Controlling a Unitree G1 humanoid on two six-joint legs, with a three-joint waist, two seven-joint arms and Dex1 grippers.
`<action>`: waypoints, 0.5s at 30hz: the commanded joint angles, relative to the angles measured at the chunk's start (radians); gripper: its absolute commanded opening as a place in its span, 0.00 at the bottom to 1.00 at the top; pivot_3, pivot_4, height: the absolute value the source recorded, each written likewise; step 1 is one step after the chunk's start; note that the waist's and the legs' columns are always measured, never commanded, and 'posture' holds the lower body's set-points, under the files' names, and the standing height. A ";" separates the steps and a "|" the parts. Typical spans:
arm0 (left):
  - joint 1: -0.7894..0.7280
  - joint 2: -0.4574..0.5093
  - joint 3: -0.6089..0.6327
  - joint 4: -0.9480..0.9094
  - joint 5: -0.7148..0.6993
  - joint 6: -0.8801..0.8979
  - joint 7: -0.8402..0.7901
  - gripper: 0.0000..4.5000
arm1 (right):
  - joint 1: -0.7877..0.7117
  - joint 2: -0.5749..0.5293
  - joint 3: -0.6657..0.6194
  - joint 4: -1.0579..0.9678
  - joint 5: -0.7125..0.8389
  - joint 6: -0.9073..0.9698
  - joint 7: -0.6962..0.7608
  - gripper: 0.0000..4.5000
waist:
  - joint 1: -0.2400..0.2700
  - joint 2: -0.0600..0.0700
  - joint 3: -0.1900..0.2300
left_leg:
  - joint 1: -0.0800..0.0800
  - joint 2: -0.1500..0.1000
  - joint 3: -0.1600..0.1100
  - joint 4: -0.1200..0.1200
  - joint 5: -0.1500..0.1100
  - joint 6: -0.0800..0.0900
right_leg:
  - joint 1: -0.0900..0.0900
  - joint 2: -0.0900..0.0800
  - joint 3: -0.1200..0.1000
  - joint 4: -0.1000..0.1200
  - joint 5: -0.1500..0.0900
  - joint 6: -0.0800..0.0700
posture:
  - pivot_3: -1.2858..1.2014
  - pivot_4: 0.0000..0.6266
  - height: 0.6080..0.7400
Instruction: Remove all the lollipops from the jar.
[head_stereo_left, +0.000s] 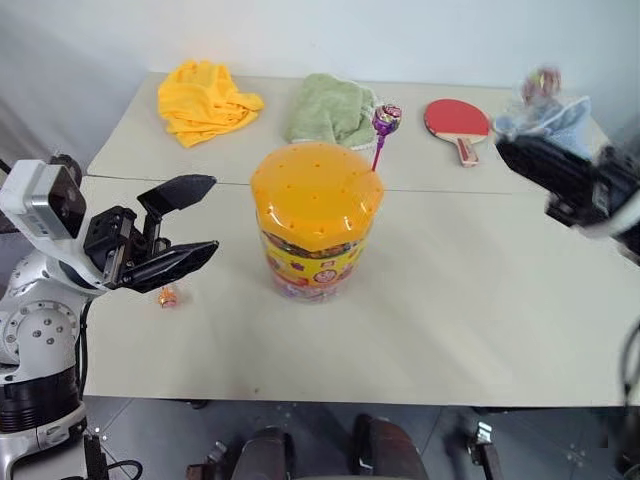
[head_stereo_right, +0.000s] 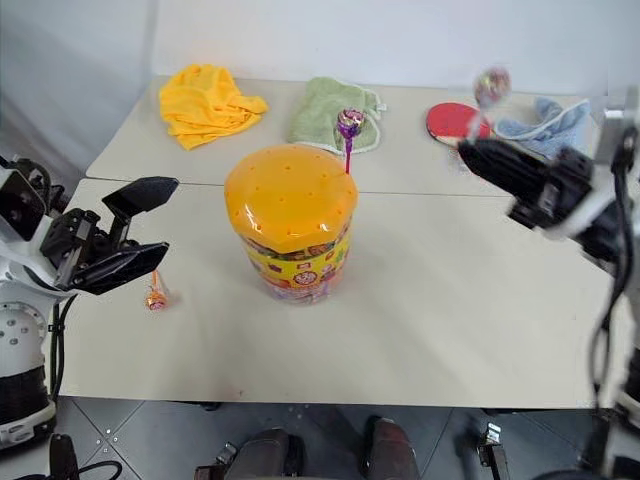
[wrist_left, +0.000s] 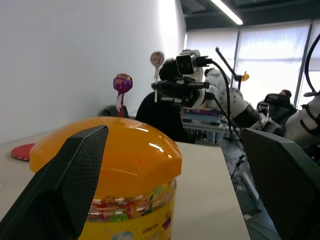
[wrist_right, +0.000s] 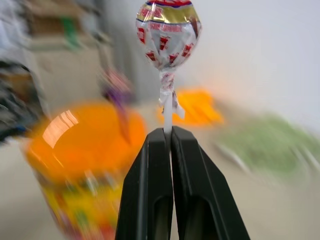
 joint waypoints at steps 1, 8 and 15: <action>0.017 0.054 -0.033 -0.006 0.061 -0.050 -0.113 1.00 | 0.187 -0.124 -0.062 0.067 -0.199 -0.037 0.062 0.02 | 0.002 0.000 0.000 | 0.000 0.000 0.001 0.000 0.000 0.000 | 0.000 0.000 0.000 -0.001 0.000 0.000 | 0.52 0.24 1.00; 0.016 0.090 -0.092 0.054 0.161 -0.131 -0.216 1.00 | 0.378 -0.201 0.071 0.232 -0.540 -0.139 -0.012 0.02 | -0.012 0.002 -0.001 | 0.003 0.000 0.010 0.001 0.002 0.002 | 0.003 0.000 0.007 -0.008 0.000 0.000 | 0.52 0.24 1.00; 0.038 0.082 -0.091 0.074 0.181 -0.141 -0.203 1.00 | 0.424 -0.128 0.093 0.245 -0.545 -0.142 0.066 0.28 | -0.022 0.003 -0.001 | 0.003 0.002 0.008 0.000 0.002 0.000 | 0.001 0.001 0.005 -0.004 0.000 0.000 | 0.52 0.24 1.00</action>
